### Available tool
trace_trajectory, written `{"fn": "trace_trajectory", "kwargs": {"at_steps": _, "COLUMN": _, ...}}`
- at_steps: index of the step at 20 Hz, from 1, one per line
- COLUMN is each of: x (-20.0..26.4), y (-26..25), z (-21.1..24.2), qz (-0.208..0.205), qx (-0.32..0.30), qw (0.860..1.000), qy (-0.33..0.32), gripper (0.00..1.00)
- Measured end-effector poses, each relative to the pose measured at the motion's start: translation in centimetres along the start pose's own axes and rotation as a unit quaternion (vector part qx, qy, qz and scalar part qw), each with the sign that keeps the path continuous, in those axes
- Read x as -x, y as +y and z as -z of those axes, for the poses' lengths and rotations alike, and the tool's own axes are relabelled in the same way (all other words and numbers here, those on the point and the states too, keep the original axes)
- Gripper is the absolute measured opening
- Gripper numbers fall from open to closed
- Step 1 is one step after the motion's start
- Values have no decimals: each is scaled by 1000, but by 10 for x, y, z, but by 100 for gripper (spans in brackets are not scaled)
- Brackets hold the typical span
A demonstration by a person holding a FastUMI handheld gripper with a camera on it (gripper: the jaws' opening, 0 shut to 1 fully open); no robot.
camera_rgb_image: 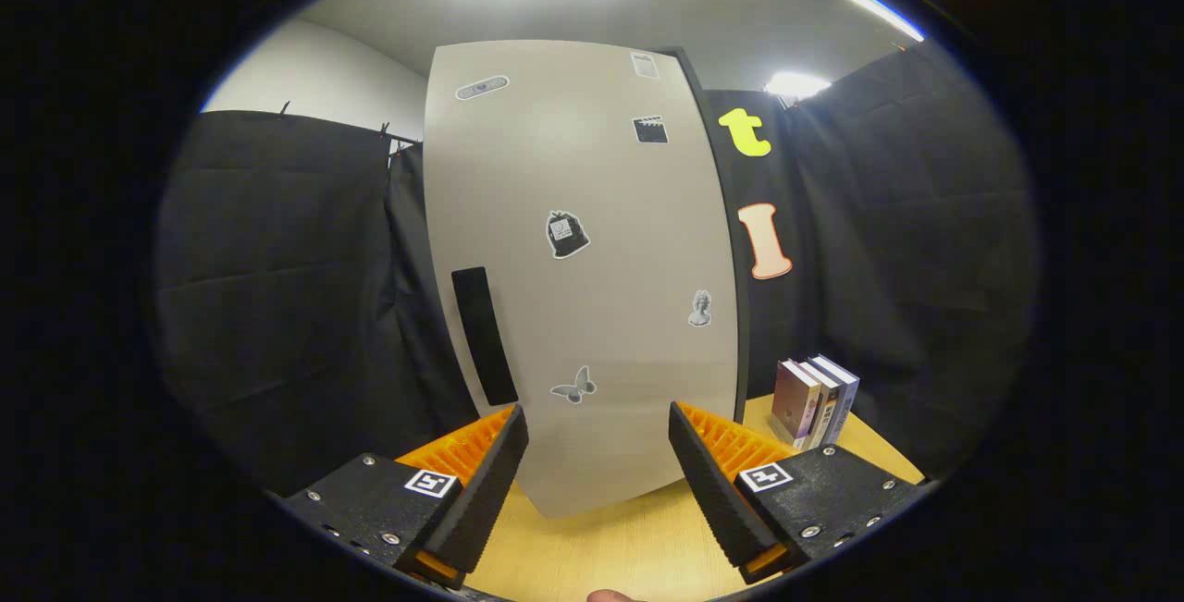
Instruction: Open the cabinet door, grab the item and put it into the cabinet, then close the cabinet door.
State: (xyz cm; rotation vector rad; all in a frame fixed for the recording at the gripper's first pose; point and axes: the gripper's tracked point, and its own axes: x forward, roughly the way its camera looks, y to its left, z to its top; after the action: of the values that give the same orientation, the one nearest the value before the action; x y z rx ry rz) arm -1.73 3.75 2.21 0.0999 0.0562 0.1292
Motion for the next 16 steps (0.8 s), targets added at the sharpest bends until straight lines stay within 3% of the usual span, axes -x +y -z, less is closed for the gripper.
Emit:
{"fn": "trace_trajectory", "kwargs": {"at_steps": 6, "x": -12, "y": -6, "z": -2, "qz": 36, "qx": 14, "qw": 999, "qy": -2, "gripper": 95}}
{"fn": "trace_trajectory", "kwargs": {"at_steps": 16, "x": -8, "y": -5, "z": -4, "qz": 38, "qx": 0, "qw": 999, "qy": -7, "gripper": 95}}
